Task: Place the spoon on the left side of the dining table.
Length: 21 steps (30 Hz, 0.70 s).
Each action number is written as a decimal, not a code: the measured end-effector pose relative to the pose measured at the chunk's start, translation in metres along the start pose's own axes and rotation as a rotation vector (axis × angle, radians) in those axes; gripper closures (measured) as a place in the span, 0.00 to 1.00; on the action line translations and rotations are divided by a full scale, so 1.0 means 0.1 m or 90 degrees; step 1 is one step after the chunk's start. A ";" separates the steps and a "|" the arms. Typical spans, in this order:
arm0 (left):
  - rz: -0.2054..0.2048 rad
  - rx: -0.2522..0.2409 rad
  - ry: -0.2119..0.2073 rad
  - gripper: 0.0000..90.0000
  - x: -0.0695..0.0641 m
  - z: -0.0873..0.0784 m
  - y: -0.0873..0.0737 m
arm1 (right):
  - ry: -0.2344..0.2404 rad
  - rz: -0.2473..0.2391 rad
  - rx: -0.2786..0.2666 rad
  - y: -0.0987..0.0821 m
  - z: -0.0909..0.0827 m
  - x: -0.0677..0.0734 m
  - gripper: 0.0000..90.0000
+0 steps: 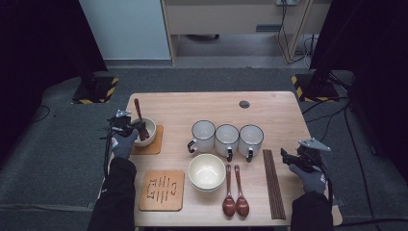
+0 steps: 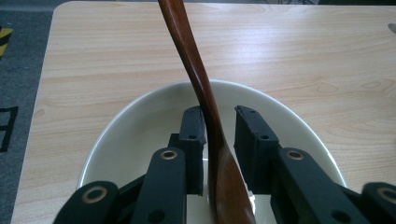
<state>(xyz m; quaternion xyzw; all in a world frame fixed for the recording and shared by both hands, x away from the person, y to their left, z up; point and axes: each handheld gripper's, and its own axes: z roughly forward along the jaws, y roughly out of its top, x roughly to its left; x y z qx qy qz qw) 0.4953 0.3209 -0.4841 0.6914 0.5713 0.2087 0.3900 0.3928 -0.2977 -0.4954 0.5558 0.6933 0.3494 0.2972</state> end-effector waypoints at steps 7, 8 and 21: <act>0.002 0.008 0.002 0.78 0.00 0.01 -0.01 | 0.000 0.001 0.000 0.00 0.00 0.00 0.21; 0.001 0.009 0.002 0.78 0.00 0.01 -0.01 | -0.001 0.002 -0.001 0.00 0.00 0.00 0.21; 0.008 0.001 0.025 0.76 0.01 0.00 -0.01 | -0.001 0.003 -0.001 0.00 0.00 0.00 0.21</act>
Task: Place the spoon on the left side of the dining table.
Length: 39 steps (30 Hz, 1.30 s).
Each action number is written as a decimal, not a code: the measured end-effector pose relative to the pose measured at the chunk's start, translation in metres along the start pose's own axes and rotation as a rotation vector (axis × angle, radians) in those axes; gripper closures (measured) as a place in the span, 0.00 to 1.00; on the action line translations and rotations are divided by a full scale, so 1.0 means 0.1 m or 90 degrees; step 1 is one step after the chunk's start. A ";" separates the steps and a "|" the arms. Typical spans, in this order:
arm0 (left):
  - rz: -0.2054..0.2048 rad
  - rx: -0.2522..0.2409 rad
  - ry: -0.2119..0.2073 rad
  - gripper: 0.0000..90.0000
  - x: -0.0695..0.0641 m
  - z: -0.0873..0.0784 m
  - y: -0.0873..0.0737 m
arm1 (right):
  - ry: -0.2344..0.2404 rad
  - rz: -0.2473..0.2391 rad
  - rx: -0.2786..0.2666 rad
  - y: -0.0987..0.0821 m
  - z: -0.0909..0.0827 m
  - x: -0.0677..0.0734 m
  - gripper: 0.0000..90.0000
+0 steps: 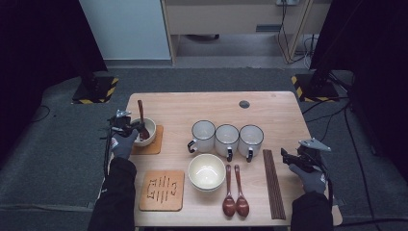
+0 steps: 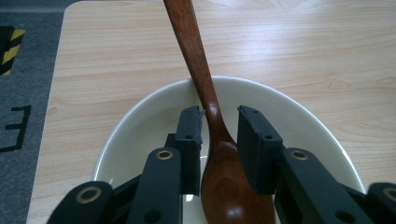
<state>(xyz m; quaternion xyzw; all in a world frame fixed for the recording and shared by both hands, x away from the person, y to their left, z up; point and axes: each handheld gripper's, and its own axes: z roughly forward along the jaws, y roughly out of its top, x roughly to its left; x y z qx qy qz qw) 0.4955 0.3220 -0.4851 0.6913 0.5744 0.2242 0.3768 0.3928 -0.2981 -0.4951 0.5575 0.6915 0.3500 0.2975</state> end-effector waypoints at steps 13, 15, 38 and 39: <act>-0.001 -0.002 0.013 0.76 0.01 0.00 -0.01 | 0.001 -0.001 0.000 0.00 0.00 0.00 0.21; -0.008 -0.008 0.010 0.75 0.01 0.00 -0.01 | 0.001 -0.001 0.000 0.00 0.00 0.00 0.21; 0.005 0.000 0.032 0.68 -0.03 0.05 -0.01 | 0.002 -0.002 0.002 0.00 0.01 0.01 0.21; 0.009 0.001 0.031 0.69 -0.03 0.06 -0.01 | 0.002 -0.003 0.002 0.00 0.01 0.01 0.21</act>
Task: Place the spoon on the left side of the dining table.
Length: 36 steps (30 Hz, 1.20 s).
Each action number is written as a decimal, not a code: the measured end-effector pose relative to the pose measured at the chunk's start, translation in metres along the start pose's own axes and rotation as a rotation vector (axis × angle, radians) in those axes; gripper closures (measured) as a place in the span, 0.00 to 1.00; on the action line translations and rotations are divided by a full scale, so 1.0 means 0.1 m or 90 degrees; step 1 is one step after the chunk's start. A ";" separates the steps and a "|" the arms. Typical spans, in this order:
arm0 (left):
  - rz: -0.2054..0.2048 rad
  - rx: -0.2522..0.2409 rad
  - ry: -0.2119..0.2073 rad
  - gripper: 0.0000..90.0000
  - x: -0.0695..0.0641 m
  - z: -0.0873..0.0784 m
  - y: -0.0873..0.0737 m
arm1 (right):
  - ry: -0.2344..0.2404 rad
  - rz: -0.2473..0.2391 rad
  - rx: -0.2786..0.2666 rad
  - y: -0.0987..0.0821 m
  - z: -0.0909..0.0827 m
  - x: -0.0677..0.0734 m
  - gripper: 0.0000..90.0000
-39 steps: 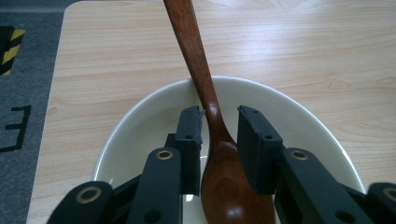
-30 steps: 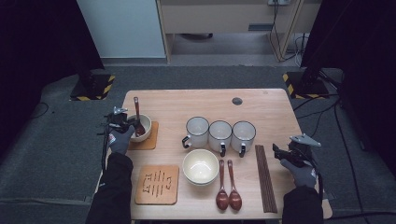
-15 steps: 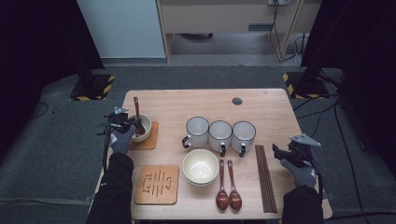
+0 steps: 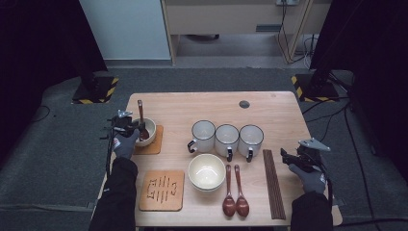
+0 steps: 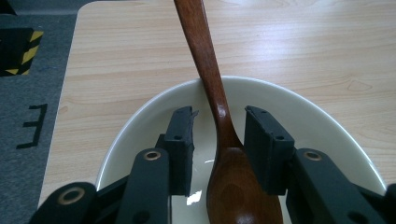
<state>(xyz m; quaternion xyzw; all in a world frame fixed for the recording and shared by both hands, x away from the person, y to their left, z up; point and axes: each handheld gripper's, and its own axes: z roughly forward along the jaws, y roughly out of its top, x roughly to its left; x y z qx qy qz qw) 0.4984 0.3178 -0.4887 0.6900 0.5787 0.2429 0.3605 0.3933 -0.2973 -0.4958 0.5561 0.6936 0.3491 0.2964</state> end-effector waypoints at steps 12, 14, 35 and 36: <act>0.046 0.012 -0.004 0.81 -0.01 0.01 0.00 | 0.000 0.000 0.000 0.00 0.00 0.00 0.22; 0.045 0.013 -0.006 0.81 0.00 0.00 -0.01 | 0.000 0.001 -0.001 0.00 0.00 0.00 0.22; 0.026 -0.037 -0.003 0.67 -0.05 -0.27 0.05 | 0.011 0.018 -0.012 0.02 -0.06 -0.02 0.25; 0.028 -0.038 -0.004 0.67 -0.06 -0.29 0.05 | 0.013 0.020 -0.012 0.02 -0.07 -0.02 0.25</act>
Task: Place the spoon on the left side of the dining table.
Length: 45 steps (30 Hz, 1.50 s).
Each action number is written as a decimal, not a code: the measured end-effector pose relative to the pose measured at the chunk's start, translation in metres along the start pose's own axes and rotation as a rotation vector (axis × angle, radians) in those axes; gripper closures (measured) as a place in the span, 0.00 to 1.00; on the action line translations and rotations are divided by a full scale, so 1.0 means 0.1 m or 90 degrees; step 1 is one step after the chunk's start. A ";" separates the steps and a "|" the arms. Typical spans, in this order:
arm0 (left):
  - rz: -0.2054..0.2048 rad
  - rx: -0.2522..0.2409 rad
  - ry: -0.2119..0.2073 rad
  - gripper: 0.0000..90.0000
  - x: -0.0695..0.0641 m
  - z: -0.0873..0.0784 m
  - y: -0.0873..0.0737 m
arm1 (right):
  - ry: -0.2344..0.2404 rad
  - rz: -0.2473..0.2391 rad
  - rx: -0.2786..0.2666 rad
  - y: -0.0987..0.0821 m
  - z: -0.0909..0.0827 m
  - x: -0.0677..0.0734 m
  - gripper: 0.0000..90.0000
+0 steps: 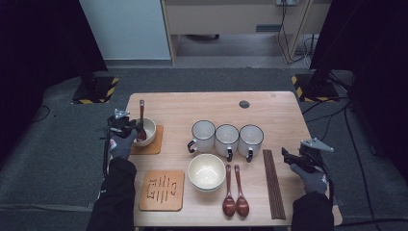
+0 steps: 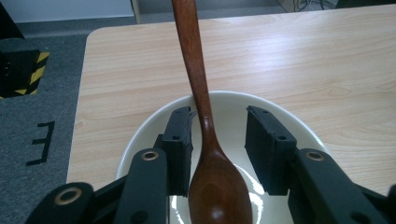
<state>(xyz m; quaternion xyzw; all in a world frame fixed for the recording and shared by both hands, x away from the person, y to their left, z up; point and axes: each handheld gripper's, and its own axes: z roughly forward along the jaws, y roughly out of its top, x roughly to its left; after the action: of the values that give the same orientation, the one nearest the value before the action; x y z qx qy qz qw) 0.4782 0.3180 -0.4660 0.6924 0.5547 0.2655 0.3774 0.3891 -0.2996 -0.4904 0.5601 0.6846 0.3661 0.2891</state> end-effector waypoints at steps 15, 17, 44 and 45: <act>-0.003 -0.031 -0.023 0.64 -0.25 -0.34 -0.08 | 0.035 -0.006 -0.012 0.03 -0.14 0.09 0.33; 0.001 -0.033 -0.026 0.64 -0.30 -0.39 -0.10 | 0.040 -0.008 -0.015 0.02 -0.15 0.11 0.34; 0.023 -0.063 -0.083 0.58 -0.74 -0.86 -0.49 | 0.076 -0.032 0.002 -0.10 -0.32 0.29 0.43; 0.025 -0.059 -0.085 0.58 -0.75 -0.87 -0.51 | 0.077 -0.037 0.005 -0.11 -0.32 0.30 0.44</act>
<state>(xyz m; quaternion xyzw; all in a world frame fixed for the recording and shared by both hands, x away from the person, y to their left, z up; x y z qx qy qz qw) 0.3623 0.2702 -0.4537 0.7011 0.5015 0.2518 0.4399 0.3509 -0.2771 -0.4809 0.5181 0.7182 0.3882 0.2552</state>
